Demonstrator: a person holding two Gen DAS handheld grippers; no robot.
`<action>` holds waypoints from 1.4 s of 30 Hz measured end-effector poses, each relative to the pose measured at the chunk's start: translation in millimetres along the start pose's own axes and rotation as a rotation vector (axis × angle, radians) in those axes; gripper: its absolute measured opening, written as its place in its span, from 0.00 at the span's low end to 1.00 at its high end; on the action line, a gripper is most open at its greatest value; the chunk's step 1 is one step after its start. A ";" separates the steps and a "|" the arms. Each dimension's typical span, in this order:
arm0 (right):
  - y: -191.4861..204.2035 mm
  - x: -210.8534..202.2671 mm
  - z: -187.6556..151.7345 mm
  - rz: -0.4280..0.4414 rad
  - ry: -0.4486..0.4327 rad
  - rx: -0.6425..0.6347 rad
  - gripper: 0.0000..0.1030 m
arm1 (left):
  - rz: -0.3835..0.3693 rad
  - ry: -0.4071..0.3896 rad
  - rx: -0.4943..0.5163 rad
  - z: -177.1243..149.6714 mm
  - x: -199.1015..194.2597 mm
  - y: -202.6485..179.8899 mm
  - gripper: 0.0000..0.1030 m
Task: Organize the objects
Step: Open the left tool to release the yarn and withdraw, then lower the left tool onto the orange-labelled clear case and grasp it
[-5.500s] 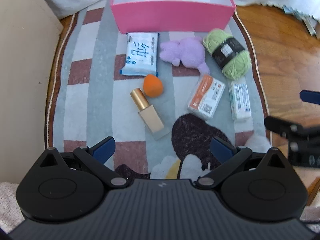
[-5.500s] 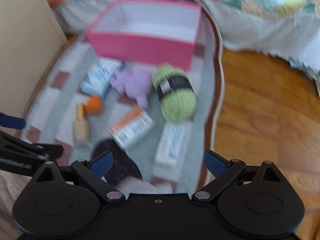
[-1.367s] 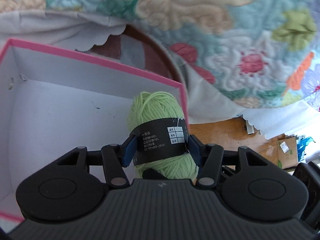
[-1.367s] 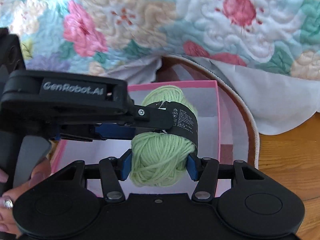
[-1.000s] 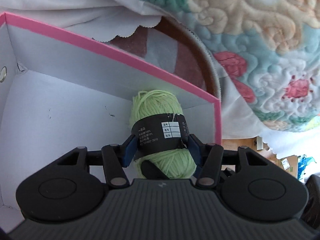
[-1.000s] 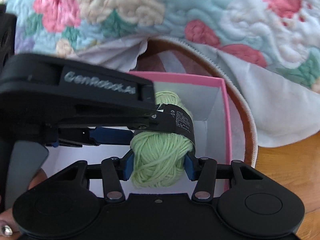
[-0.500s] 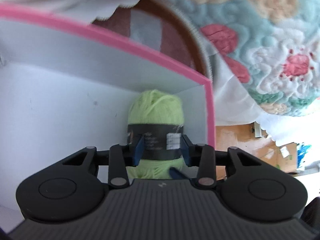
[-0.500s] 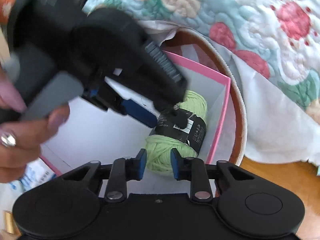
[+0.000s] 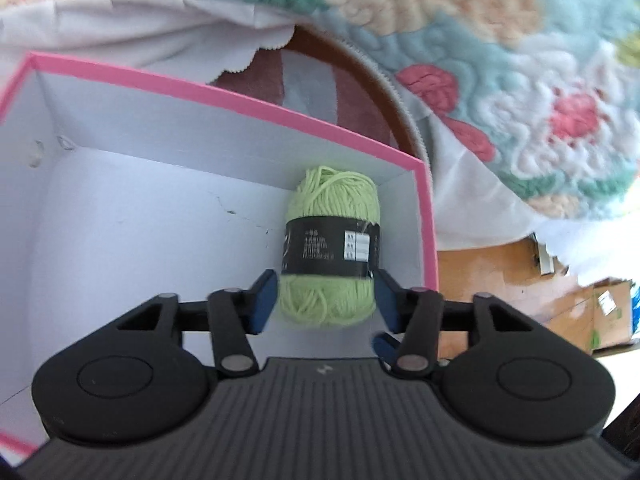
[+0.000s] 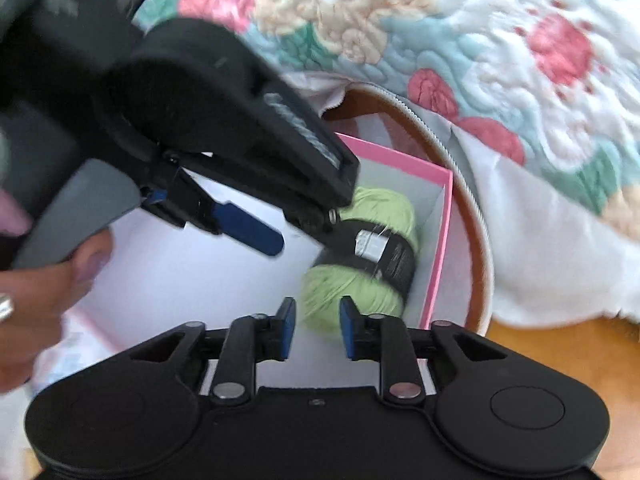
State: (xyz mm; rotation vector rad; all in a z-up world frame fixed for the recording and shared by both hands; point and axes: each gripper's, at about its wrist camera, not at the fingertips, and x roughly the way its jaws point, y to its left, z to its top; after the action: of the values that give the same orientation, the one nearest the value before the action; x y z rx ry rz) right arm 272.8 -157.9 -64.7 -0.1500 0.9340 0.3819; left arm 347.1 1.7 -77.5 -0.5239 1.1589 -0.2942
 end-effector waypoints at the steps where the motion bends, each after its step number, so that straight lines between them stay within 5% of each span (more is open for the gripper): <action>1: -3.0 -11.8 -3.2 0.035 -0.005 0.027 0.39 | -0.005 0.005 0.007 -3.5 -8.0 -2.0 0.52; 4: -6.8 -35.9 -8.6 0.093 -0.011 0.083 0.49 | 0.025 0.003 0.048 -13.2 -35.4 -11.9 0.56; 18: 15.6 -148.6 -19.6 0.212 -0.008 0.073 0.56 | 0.184 -0.043 0.223 -78.0 -169.6 -45.9 0.74; 28: 26.1 -210.2 -48.0 0.302 -0.005 0.011 0.61 | 0.266 0.014 0.235 -128.5 -216.8 -35.5 0.74; 42: 55.7 -252.8 -89.5 0.341 0.053 -0.158 0.73 | 0.238 0.065 0.255 -191.3 -244.8 -53.3 0.80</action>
State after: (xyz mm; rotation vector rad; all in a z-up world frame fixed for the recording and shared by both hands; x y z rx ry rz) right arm 49.1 -196.8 88.5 -0.1455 0.9829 0.7705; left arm 79.6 28.5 87.0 -0.1516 1.2126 -0.2494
